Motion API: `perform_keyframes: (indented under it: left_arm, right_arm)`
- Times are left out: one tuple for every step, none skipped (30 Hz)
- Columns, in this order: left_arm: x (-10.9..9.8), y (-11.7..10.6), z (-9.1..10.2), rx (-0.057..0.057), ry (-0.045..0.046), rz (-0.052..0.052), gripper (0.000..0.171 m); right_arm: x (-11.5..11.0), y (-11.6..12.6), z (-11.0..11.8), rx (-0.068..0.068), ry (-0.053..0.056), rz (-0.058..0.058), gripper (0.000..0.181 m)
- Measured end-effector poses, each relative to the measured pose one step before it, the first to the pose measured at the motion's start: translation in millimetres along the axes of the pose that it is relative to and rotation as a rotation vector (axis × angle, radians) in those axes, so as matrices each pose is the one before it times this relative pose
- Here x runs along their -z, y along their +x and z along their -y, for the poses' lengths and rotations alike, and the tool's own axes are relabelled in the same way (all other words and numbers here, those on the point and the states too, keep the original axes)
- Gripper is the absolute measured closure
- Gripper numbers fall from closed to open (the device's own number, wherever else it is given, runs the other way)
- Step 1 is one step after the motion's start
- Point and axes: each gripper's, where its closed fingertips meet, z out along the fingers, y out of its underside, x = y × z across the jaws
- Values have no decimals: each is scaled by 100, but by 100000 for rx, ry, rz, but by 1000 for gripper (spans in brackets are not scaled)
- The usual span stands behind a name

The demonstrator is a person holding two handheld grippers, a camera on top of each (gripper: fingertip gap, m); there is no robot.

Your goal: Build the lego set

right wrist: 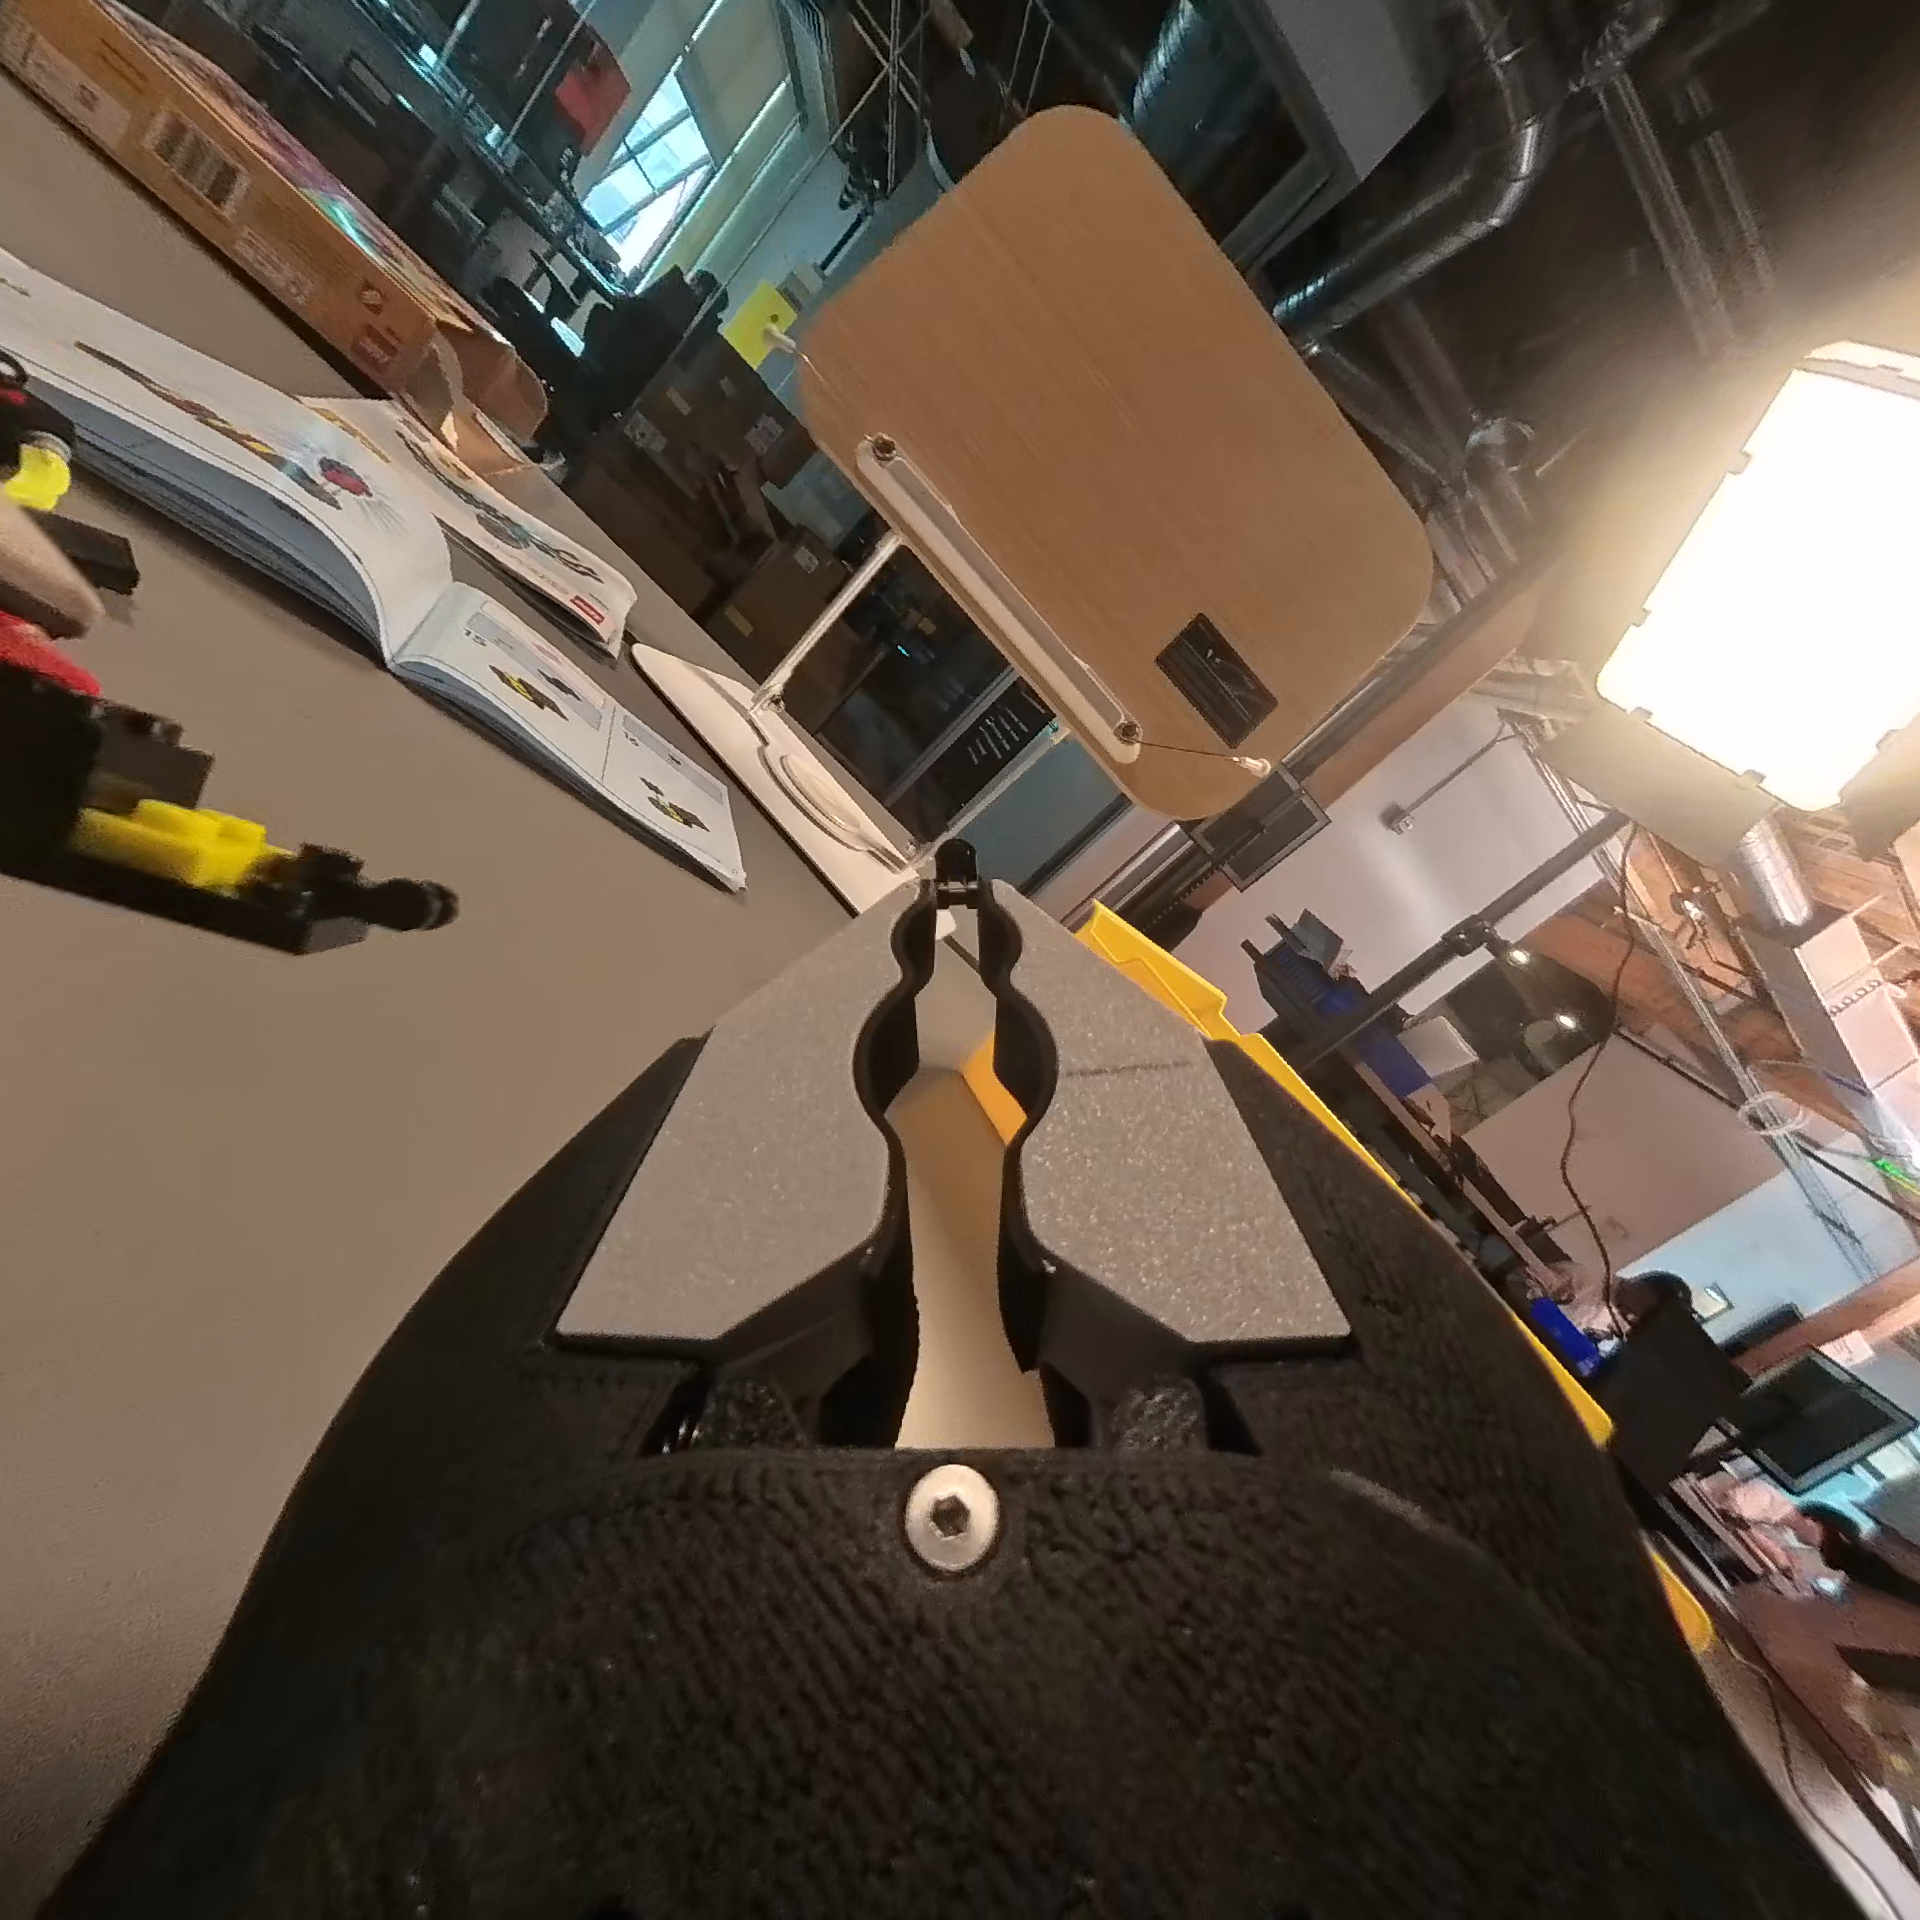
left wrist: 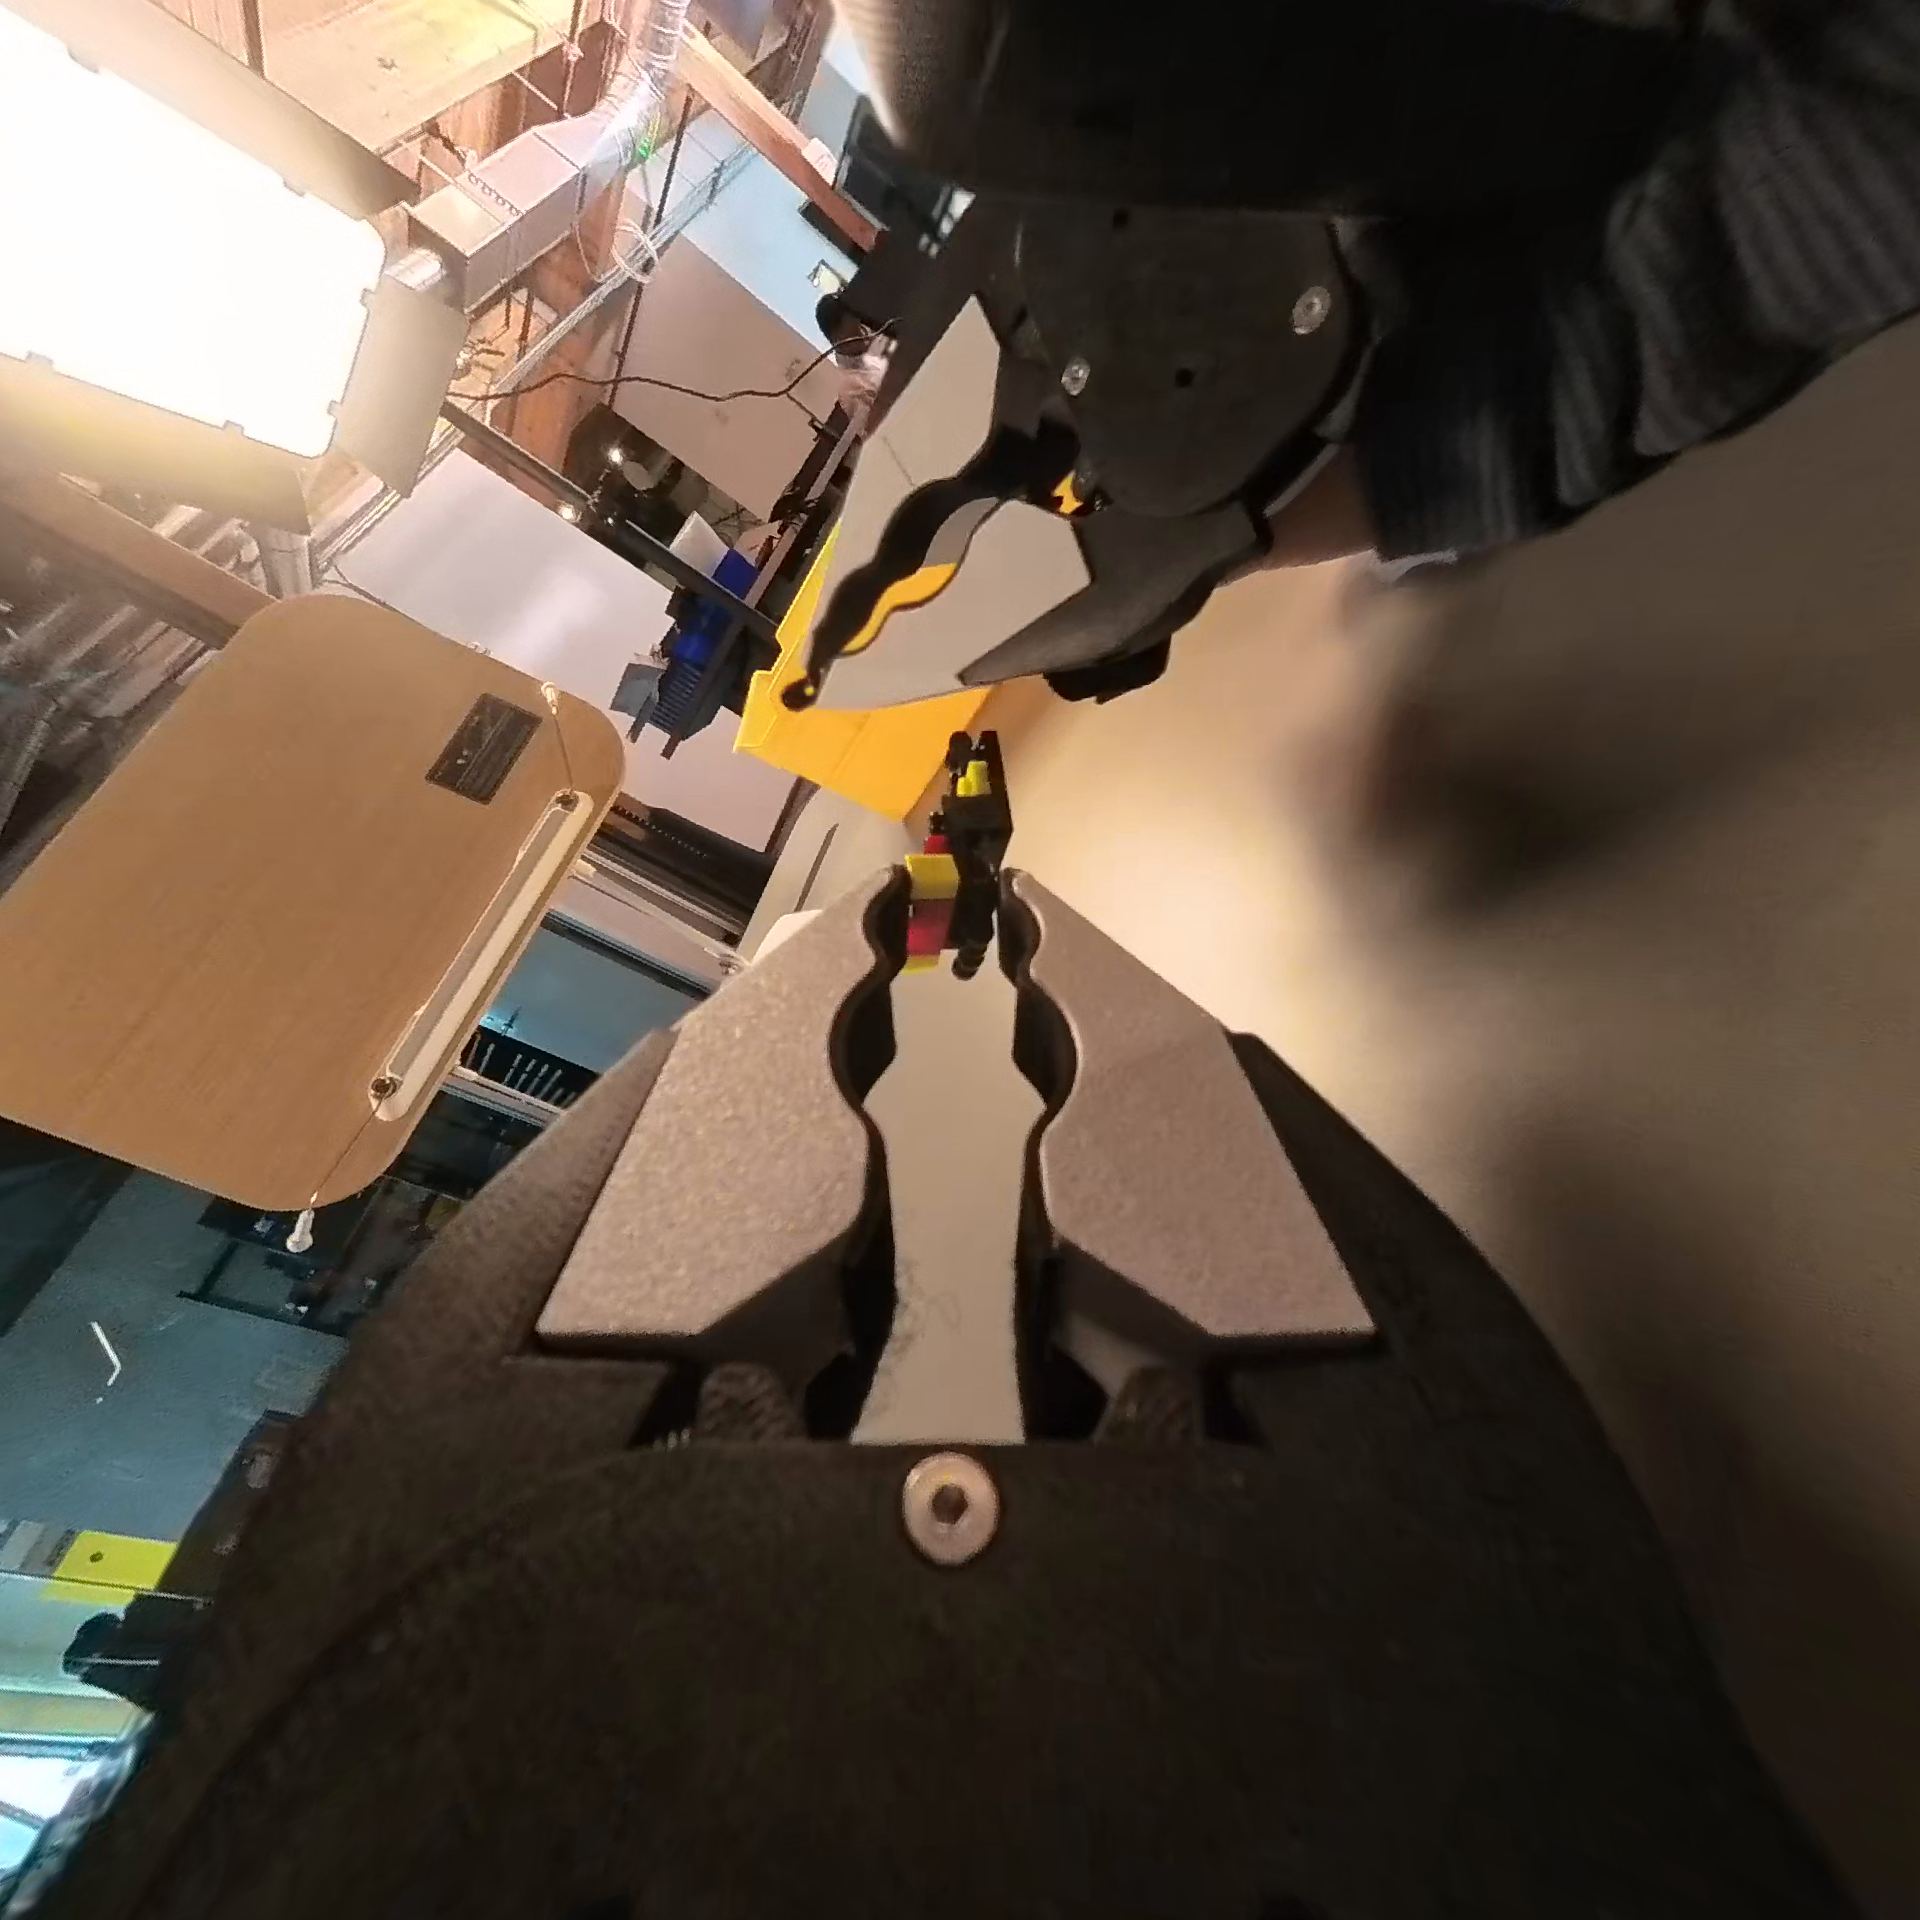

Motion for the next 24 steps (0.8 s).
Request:
perform_keyframes:
  left_arm:
    - [-30, -22, -84, 867, -172, -198, 157]
    - [-14, -29, -51, 894, -76, -119, 157]
    - [-25, -74, -44, 702, -163, 195, 157]
    - [-23, -85, -64, 296, -312, 435, 157]
    - [-31, -47, -65, -88, -328, 328, 157]
    - [-20, 27, -24, -254, -142, 2, 157]
    - [-2, 63, 24, -266, 81, -240, 157]
    - [4, 65, 41, -330, 162, -242, 157]
    - [-1, 57, 28, -453, 80, -93, 157]
    - [6, 49, 21, -497, -9, -111, 157]
    - [-6, 76, -1, -344, -30, -260, 157]
    - [-7, 47, 12, -155, -8, -167, 157]
    - [-11, -9, -3, 40, -100, 131, 157]
    - [-17, -70, -37, 31, -201, 539, 157]
    - [-14, -94, -32, -102, -223, 687, 157]
    - [-9, -78, -25, -114, -162, 560, 157]
    - [-7, -59, -14, 41, -57, 403, 157]
    - [-3, -17, -6, 66, 13, 112, 157]
    - [-2, -3, -6, 62, 11, 12, 157]
    - [-2, 9, -4, -26, 17, -18, 157]
    - [6, 15, 10, -78, 71, -52, 157]
    - [6, 16, 11, -68, 74, -49, 157]
    - [-1, 24, -2, -103, 16, -65, 157]
    - [-7, 29, 4, -147, -14, -76, 157]
  right_arm:
    - [-12, -135, 49, 465, 265, 632, 176]
    - [-21, -130, 21, 401, 161, 626, 176]
    - [-7, -94, 21, 314, 175, 467, 176]
    - [-17, -76, 9, 68, 149, 455, 176]
    - [-16, -56, -14, -97, 42, 371, 176]
    - [-15, -5, -22, -165, -53, 121, 175]
    - [-9, 6, -29, -264, -43, 53, 175]
    - [-2, 20, -33, -311, -66, 48, 176]
    - [-14, -12, -36, -270, -105, 163, 176]
    - [-20, -35, -33, -160, -98, 267, 176]
    - [-17, -96, -18, -107, -41, 584, 176]
    - [0, -156, 7, 109, 35, 861, 176]
    - [0, -129, 43, 493, 227, 521, 176]
    - [15, -98, 78, 600, 336, 348, 176]
    - [-2, -131, 36, 584, 157, 462, 176]
    - [-8, -62, 13, 610, -7, 164, 175]
    - [-4, -37, 15, 461, 17, 28, 175]
    - [4, -42, 3, 183, 55, 140, 175]
    - [-1, 3, 1, 38, 9, 0, 176]
    - [8, 19, -6, -80, -27, -58, 176]
    - [-8, 23, -16, -146, -2, -48, 175]
    - [-2, 5, -21, -120, -42, -9, 175]
    - [-4, 19, -13, -46, -31, -17, 175]
    - [-5, 3, -2, -54, 37, -2, 175]
